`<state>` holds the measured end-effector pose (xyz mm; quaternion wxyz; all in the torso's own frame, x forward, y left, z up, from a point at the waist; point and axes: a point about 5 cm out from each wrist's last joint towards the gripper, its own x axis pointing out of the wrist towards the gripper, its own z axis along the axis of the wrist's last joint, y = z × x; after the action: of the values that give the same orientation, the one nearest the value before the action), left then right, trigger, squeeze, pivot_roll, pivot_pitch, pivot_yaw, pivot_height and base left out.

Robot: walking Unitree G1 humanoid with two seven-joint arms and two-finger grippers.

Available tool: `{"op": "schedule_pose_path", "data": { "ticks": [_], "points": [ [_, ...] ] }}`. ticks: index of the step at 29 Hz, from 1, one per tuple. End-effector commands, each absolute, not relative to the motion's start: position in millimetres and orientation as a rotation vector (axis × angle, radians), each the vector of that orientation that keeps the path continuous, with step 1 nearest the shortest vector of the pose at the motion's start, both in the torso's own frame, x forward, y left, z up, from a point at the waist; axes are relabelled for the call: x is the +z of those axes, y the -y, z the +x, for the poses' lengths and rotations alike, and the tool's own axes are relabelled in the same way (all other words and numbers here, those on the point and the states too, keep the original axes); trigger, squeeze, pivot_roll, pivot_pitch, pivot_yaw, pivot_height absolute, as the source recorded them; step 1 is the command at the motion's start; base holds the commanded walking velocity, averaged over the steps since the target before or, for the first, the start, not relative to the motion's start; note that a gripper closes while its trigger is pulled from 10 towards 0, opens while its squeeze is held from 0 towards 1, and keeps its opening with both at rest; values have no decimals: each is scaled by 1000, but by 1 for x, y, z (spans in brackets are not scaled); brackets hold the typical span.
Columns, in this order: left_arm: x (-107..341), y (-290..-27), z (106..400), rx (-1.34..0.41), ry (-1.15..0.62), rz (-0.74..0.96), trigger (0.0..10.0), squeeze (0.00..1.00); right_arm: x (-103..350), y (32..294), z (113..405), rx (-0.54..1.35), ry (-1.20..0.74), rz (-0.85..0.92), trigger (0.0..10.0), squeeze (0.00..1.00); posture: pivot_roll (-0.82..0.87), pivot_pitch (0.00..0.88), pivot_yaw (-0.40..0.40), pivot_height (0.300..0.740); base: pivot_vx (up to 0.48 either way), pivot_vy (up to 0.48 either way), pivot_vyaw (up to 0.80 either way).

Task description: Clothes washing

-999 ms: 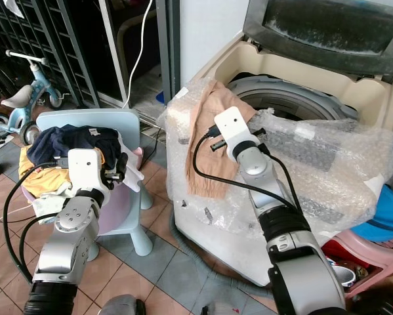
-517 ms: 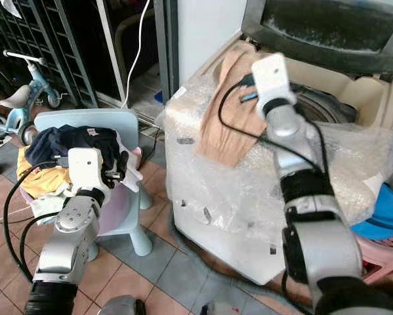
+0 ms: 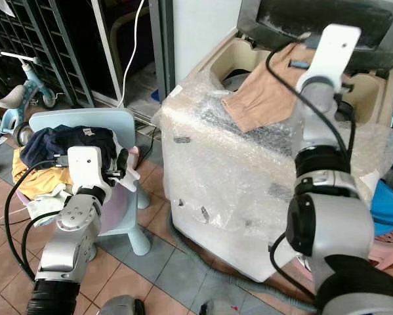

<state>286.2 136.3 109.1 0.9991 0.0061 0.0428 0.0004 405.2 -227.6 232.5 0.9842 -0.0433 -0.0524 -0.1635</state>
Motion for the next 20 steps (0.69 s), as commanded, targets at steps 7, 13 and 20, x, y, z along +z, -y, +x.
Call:
{"op": "schedule_pose_path", "data": {
  "ticks": [7,13,20],
  "points": [
    [105,-137,286,8,-107,19,10000,0,242,224,392,-213,291,-191,10000,1000,-56,0,-17,740,0,0,0],
    [105,-138,287,8,-106,23,10000,0,244,212,376,-40,398,-265,10000,1000,-56,0,-12,740,0,0,0],
    [108,-139,287,25,-82,14,10000,0,219,190,352,217,362,-295,10000,1000,-61,0,-5,740,0,0,0]
  ]
}}
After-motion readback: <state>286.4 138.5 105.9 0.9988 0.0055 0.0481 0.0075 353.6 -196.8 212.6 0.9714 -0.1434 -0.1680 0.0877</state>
